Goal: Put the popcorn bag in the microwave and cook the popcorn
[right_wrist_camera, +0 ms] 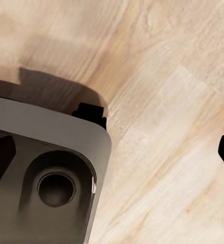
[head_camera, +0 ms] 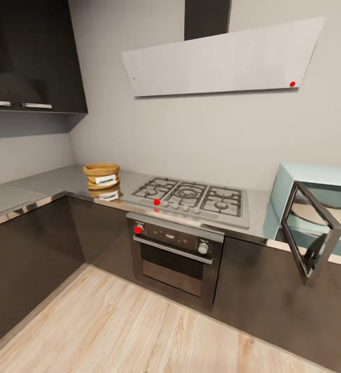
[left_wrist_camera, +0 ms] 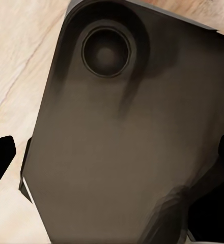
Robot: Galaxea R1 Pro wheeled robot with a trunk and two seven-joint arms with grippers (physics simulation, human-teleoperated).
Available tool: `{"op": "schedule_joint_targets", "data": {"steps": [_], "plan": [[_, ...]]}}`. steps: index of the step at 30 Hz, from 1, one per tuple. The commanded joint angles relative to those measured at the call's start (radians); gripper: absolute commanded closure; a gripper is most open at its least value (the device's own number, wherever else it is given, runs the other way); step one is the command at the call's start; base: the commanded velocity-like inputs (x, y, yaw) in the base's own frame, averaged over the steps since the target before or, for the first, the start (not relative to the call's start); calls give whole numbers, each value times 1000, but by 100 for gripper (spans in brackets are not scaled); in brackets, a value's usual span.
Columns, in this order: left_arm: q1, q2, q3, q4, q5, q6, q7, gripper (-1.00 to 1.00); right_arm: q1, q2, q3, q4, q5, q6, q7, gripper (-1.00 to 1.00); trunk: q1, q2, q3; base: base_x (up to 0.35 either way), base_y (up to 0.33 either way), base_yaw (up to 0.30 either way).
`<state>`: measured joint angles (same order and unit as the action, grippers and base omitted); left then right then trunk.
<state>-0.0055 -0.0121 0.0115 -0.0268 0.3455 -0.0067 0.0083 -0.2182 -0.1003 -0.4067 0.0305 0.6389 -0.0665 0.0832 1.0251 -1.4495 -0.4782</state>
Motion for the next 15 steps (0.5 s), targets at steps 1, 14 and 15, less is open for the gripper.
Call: {"op": "schedule_joint_targets", "data": {"steps": [1,14,15], "plan": [[-1,-1,1,0,4,-1,1,-100,-1,-1,-9,3,6,-6,1,-100,0,-1,-1,0,0,281],[-1,-1,1,0,5,-1,1,-100,-1,1,-9,3,4,-16,0,-100,0,-1,-3,0,0,228],[-1,-1,1,-1,5,-1,1,-100,-1,0,-9,3,3,-17,0,-100,0,-1,-3,0,0,16]]}}
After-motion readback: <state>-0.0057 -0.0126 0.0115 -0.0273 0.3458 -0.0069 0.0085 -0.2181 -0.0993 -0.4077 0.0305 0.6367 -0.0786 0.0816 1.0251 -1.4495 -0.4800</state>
